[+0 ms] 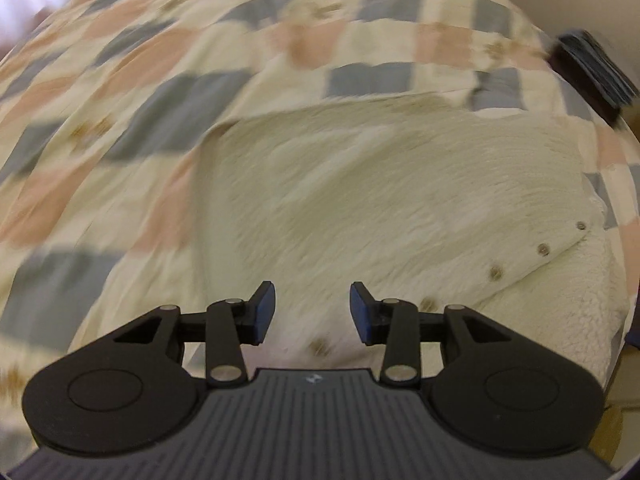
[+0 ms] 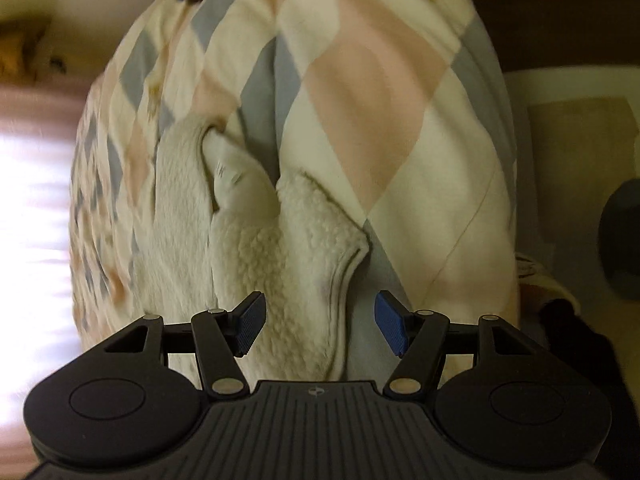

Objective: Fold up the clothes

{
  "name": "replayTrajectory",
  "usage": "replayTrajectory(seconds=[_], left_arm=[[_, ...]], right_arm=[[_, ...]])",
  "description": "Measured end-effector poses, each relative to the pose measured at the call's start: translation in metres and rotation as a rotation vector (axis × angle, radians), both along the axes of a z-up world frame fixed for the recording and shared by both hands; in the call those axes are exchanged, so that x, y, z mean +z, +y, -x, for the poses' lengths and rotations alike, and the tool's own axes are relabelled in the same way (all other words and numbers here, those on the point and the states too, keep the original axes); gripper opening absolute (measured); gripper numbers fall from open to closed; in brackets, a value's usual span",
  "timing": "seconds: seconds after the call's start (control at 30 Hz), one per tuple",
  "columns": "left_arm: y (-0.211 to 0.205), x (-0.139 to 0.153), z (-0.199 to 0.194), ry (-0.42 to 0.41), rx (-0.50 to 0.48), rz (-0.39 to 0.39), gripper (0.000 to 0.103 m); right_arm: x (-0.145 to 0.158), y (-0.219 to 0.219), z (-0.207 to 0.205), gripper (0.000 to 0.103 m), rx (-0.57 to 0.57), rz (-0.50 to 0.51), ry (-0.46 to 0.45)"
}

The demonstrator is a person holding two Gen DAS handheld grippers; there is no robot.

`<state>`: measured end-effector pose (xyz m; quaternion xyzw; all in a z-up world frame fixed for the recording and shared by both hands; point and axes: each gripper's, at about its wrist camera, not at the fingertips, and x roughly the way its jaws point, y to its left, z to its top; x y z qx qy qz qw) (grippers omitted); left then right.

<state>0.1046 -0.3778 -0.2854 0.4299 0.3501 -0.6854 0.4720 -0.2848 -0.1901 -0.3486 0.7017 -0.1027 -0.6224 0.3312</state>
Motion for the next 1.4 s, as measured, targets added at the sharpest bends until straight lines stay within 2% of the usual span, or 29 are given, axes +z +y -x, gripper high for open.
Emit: replayTrajectory(seconds=[0.23, 0.27, 0.3, 0.33, 0.37, 0.4, 0.43, 0.47, 0.5, 0.6, 0.73, 0.8, 0.9, 0.93, 0.97, 1.0, 1.07, 1.1, 1.13, 1.2, 1.3, 1.4], left_arm=[[-0.058, -0.001, 0.117, 0.04, -0.277, 0.052, 0.04], [-0.065, -0.003, 0.138, 0.038, -0.321, 0.058, 0.04], [-0.073, -0.005, 0.159, 0.042, -0.367, 0.062, 0.04], [-0.082, -0.008, 0.181, 0.053, -0.415, 0.066, 0.04], [-0.09, -0.011, 0.202, 0.061, -0.459, 0.069, 0.041], [-0.098, -0.014, 0.221, 0.069, -0.501, 0.071, 0.042], [-0.106, -0.019, 0.24, 0.075, -0.537, 0.073, 0.045], [-0.115, -0.024, 0.258, 0.081, -0.574, 0.075, 0.048], [-0.123, -0.029, 0.275, 0.088, -0.607, 0.071, 0.048], [-0.153, -0.05, 0.322, 0.119, -0.688, 0.024, 0.049], [-0.182, -0.078, 0.365, 0.147, -0.777, -0.064, 0.053], [-0.187, -0.09, 0.376, 0.138, -0.808, -0.089, 0.059], [-0.19, -0.103, 0.387, 0.129, -0.838, -0.116, 0.058], [-0.189, -0.104, 0.388, 0.13, -0.844, -0.118, 0.049], [-0.185, -0.102, 0.388, 0.135, -0.852, -0.115, 0.031], [-0.181, -0.1, 0.387, 0.139, -0.861, -0.111, 0.027], [-0.17, -0.095, 0.385, 0.134, -0.882, -0.077, 0.014], [-0.164, -0.089, 0.381, 0.135, -0.883, -0.056, 0.013], [-0.16, -0.081, 0.375, 0.143, -0.868, -0.03, 0.012], [-0.153, -0.059, 0.36, 0.183, -0.82, 0.02, 0.012], [-0.143, -0.008, 0.321, 0.252, -0.716, 0.13, 0.011], [-0.131, 0.056, 0.266, 0.307, -0.556, 0.274, 0.011]], right_arm=[[-0.03, -0.008, 0.012, 0.063, -0.095, 0.06, -0.005], [-0.035, -0.012, 0.012, 0.06, -0.098, 0.068, -0.008], [-0.034, -0.016, 0.012, 0.029, -0.076, 0.081, 0.01], [-0.033, -0.021, 0.012, 0.017, -0.051, 0.095, 0.031], [-0.031, -0.022, 0.013, 0.017, -0.034, 0.096, 0.047], [-0.029, -0.023, 0.015, 0.017, -0.018, 0.095, 0.062], [-0.027, -0.024, 0.017, 0.03, -0.002, 0.094, 0.078], [-0.024, -0.025, 0.018, 0.036, 0.014, 0.092, 0.093], [-0.026, -0.024, 0.021, 0.048, 0.005, 0.094, 0.08], [-0.035, -0.017, 0.03, 0.052, -0.037, 0.1, 0.023], [-0.046, -0.018, 0.04, 0.066, -0.057, 0.115, -0.034], [-0.051, -0.024, 0.042, 0.067, -0.042, 0.121, -0.043], [-0.058, -0.024, 0.045, 0.067, -0.056, 0.12, -0.067], [-0.06, -0.023, 0.045, 0.067, -0.062, 0.12, -0.075], [-0.06, -0.024, 0.046, 0.067, -0.059, 0.121, -0.075], [-0.06, -0.025, 0.046, 0.067, -0.054, 0.122, -0.075], [-0.06, -0.027, 0.048, 0.055, -0.048, 0.125, -0.07], [-0.059, -0.028, 0.049, 0.034, -0.048, 0.127, -0.065], [-0.057, -0.03, 0.05, 0.024, -0.047, 0.128, -0.061], [-0.048, -0.033, 0.051, 0.018, -0.038, 0.138, -0.028], [-0.02, -0.04, 0.05, 0.016, -0.008, 0.166, 0.072], [0.03, -0.051, 0.048, 0.015, 0.053, 0.254, 0.241]])
